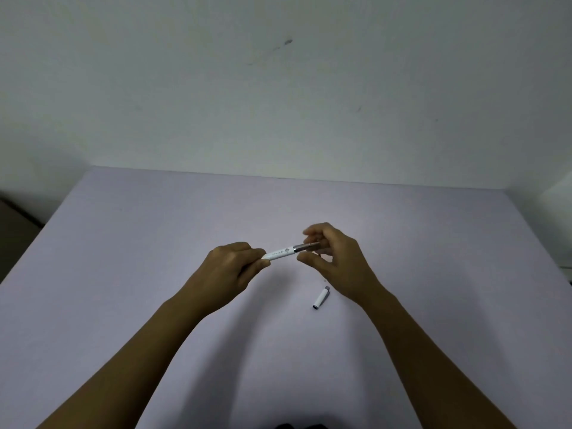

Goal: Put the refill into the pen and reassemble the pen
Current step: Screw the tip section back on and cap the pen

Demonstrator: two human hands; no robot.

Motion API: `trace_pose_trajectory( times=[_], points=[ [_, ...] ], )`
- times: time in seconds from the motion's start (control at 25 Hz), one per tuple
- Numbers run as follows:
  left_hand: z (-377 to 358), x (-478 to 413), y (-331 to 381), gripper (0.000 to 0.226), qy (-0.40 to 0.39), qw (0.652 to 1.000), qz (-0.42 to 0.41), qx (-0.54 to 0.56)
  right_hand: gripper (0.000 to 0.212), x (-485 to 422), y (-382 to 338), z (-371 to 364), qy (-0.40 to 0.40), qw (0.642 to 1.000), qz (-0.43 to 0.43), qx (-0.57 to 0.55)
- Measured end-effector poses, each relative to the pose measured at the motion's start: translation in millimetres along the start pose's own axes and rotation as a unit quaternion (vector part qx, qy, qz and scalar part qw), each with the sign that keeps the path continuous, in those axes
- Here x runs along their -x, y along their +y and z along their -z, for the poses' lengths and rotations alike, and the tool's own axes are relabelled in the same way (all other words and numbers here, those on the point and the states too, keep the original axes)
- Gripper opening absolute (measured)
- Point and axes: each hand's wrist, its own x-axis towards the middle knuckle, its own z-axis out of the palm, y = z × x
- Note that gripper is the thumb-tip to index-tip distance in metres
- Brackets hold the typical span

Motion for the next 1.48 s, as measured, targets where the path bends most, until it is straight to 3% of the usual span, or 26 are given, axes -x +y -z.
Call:
trace_pose_trajectory(
  times=[0.12, 0.28, 0.48, 0.6, 0.84, 1.04, 1.24, 1.48],
  points=[
    [0.2, -0.4, 1.9, 0.027, -0.006, 1.0, -0.003, -0.005, 0.004, -1.6, -2.5, 1.0, 0.005, 0.999, 0.031, 0.02],
    [1.6, 0.0, 2.2, 0.027, -0.005, 1.0, -0.006, -0.005, 0.022, -4.3, -2.6, 2.7, 0.007, 0.999, 0.005, 0.053],
    [1.1, 0.2, 3.8, 0.028, -0.006, 1.0, -0.006, 0.004, 0.01, 0.0, -2.6, 4.1, -0.006, 0.999, 0.031, 0.028],
    [0.7, 1.2, 4.1, 0.029, -0.013, 1.0, -0.008, 0.003, 0.022, 0.7, -1.6, 5.0, -0.009, 0.997, 0.03, 0.064],
    [1.5, -0.9, 6.5, 0.018, -0.008, 1.0, -0.015, -0.006, 0.009, 0.9, -3.8, 9.6, -0.01, 0.996, 0.065, 0.053],
    [1.9, -2.1, 7.5, 0.017, -0.002, 1.0, -0.017, -0.009, 0.015, -2.2, -3.0, 11.0, -0.008, 0.994, 0.058, 0.088],
    [3.5, -2.0, 6.5, 0.014, 0.004, 1.0, -0.015, -0.017, 0.016, -1.5, -3.7, 14.9, -0.031, 0.98, 0.113, 0.163],
    [2.5, -1.8, 7.8, 0.015, 0.01, 1.0, -0.02, -0.015, 0.018, -2.3, -4.5, 15.7, -0.043, 0.984, 0.092, 0.145]
  ],
)
